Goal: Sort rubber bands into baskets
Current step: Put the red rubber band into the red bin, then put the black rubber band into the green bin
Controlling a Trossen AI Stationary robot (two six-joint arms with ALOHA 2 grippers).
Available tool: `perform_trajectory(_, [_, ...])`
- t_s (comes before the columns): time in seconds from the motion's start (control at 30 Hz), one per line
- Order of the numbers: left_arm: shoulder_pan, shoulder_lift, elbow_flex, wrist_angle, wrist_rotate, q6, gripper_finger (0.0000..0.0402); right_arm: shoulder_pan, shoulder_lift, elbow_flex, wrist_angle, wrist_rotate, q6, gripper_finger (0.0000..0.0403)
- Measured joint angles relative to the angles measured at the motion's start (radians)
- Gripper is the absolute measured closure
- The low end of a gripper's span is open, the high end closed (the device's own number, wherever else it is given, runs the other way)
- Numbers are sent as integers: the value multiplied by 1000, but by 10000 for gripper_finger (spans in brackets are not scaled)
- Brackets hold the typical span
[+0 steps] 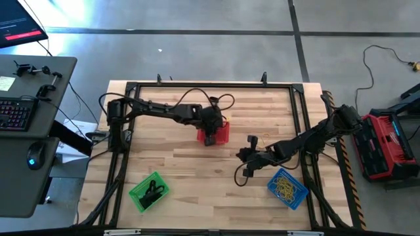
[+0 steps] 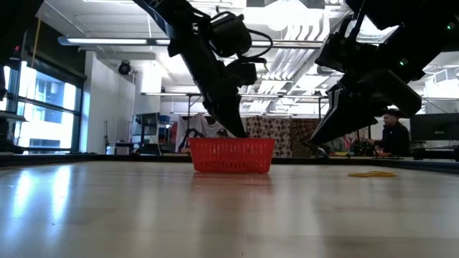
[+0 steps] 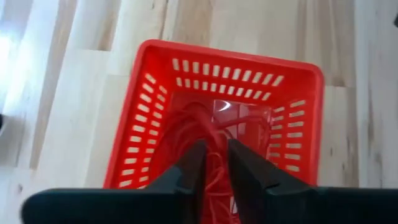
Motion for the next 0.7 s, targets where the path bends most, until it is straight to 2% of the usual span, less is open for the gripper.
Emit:
perform_trajectory(0.2, [-2, 0, 31, -41, -29, 1, 314, -2, 0, 0, 0, -3, 4, 403])
perform_trajectory(0.47, [2, -2, 128, -110, -53, 57, 307, -2, 0, 0, 25, -3, 20, 403])
perform_trajectory(0.6, [15, -2, 146, -135, -122, 128, 321, -1, 0, 0, 32, -3, 20, 403])
perform_trajectory(0.7, [67, -2, 146, -169, -154, 172, 355, -1, 0, 0, 44, -2, 21, 403])
